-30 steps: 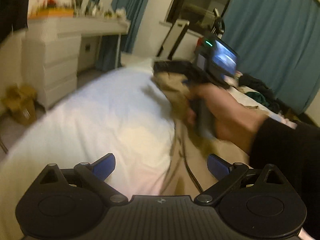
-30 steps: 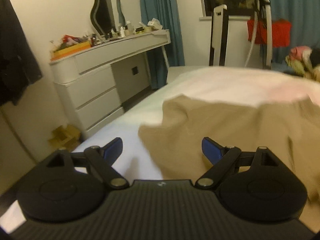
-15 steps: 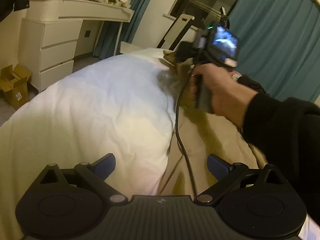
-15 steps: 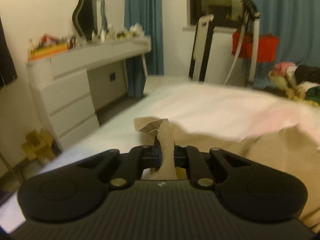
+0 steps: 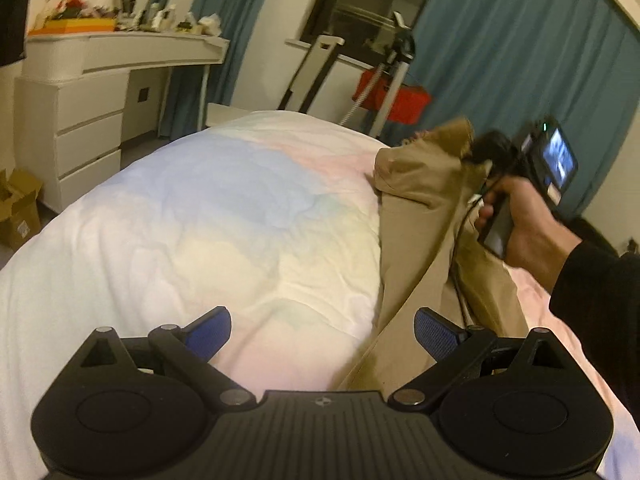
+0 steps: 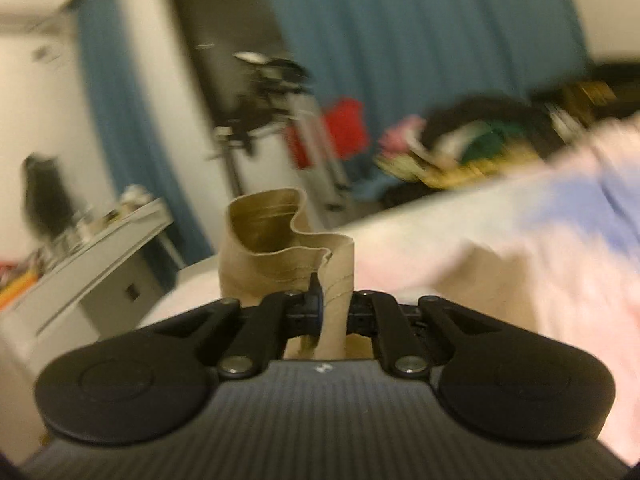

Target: Fold clothes

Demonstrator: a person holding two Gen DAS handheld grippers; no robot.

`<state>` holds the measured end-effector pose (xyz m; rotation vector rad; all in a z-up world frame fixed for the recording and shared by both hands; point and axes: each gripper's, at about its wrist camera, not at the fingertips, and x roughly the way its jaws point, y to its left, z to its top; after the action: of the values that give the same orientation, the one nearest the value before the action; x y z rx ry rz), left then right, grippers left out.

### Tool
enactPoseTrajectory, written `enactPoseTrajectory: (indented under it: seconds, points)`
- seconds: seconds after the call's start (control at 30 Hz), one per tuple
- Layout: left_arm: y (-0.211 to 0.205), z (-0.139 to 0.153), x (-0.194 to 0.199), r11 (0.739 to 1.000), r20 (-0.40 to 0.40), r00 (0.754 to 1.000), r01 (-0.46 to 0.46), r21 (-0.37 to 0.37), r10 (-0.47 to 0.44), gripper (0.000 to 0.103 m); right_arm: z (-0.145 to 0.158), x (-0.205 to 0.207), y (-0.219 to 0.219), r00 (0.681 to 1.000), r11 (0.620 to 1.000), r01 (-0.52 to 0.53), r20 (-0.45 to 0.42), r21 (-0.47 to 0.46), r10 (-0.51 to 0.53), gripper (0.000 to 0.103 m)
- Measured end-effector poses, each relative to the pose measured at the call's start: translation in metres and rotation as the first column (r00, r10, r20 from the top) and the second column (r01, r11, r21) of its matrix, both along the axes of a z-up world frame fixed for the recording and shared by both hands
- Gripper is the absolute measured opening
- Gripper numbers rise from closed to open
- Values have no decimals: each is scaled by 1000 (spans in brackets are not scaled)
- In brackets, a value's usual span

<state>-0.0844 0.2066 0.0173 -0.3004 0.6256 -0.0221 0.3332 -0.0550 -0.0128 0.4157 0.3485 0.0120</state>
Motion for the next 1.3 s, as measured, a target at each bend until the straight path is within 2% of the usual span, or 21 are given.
enactPoseTrajectory:
  seconds: [0.13,0.27,0.3,0.33,0.37,0.4,0.43,0.63,0.87,0.97,1.07,1.13,1.3]
  points:
    - [-11,-7,10,999,-4,1000,20,32,-20,99,-35,10,-22,998,1000,6,-64,-23,-8,9]
    - [-14,-19,26,999,-44,999,31,40,-29,99,-54,18,-22,993,998,-23,-120,-51,17,13]
    - [-14,-22,29,999,-51,998,35,42,-32,99,-56,20,-21,990,998,-32,-137,-53,24,20]
    - [-14,-25,33,998,-58,998,38,43,-36,99,-56,21,-18,987,998,-45,-156,-54,36,41]
    - [-14,-28,36,998,-63,997,44,45,-41,99,-52,17,-15,986,997,-58,-159,-54,48,51]
    - [-13,-30,39,998,-67,997,49,48,-46,99,-47,8,-14,988,996,-63,-145,-55,55,68]
    - [-13,-32,41,997,-68,996,57,47,-53,99,-41,0,-13,989,996,-69,-132,-56,61,78]
    - [-19,-34,40,992,-92,989,120,39,-116,99,6,-67,-15,994,995,-82,-81,-57,77,80]
    - [-30,-19,18,990,-81,988,135,40,-131,99,55,-201,-29,994,994,-106,-27,-10,106,80]
    - [-33,-10,6,990,-79,987,141,24,-138,100,65,-255,-31,994,994,-107,-32,-25,106,80]
    - [-44,0,-9,988,-74,990,127,90,-120,99,69,-301,-34,994,995,-94,-53,-26,92,80]
    - [-46,8,-17,985,-63,988,146,95,-140,100,67,-327,-40,994,996,-94,-58,-1,94,80]
    - [-26,17,-9,979,-159,966,202,-18,-202,100,53,-373,-58,989,992,-111,-95,64,116,80]
